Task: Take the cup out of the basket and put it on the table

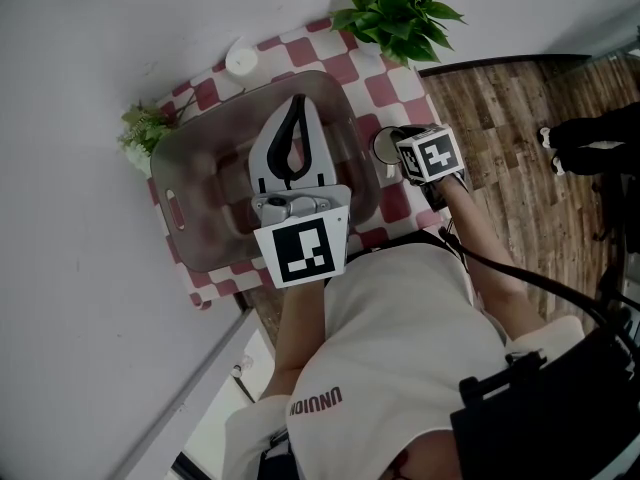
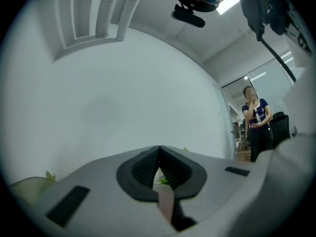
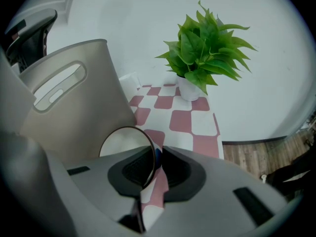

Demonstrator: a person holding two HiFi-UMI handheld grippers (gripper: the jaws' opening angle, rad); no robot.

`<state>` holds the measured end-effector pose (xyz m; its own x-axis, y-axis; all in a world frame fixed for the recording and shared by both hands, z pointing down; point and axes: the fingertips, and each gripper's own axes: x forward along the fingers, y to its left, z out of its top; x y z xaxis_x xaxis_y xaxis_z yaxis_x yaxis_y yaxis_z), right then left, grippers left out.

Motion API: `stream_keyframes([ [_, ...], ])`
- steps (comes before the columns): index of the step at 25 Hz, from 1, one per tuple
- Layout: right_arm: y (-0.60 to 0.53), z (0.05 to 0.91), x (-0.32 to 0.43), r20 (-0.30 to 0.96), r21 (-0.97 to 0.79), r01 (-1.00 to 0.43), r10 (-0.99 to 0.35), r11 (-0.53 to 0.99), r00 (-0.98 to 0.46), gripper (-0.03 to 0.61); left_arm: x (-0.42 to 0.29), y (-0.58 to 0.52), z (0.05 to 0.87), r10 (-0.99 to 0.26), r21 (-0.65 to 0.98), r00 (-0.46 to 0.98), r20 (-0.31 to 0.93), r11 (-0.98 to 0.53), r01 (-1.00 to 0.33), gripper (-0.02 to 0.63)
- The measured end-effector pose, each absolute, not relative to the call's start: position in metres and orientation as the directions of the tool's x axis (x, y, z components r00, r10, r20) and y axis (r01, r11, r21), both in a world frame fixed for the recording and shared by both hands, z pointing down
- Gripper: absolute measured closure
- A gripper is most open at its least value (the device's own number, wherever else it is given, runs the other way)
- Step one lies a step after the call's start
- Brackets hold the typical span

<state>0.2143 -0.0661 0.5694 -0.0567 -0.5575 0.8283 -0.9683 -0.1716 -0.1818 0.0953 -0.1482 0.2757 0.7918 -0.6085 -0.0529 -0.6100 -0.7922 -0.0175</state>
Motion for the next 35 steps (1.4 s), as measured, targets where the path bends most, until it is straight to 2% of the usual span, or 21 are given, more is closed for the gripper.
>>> stream_keyframes([
  [18,-0.063,0.587,0.208,0.864,-0.209,-0.964,-0.493,-0.166,-0.102,0.515,0.094,-0.152,0.275,-0.612,-0.021,0.789,-0.051,-0.79,-0.613,0.601],
  [35,-0.065,0.589,0.21,0.861,-0.256,-0.949,-0.49,-0.187,-0.136,0.509,0.09,-0.154,0.274,-0.619,-0.019,0.784,-0.053,-0.784,-0.62,0.603],
])
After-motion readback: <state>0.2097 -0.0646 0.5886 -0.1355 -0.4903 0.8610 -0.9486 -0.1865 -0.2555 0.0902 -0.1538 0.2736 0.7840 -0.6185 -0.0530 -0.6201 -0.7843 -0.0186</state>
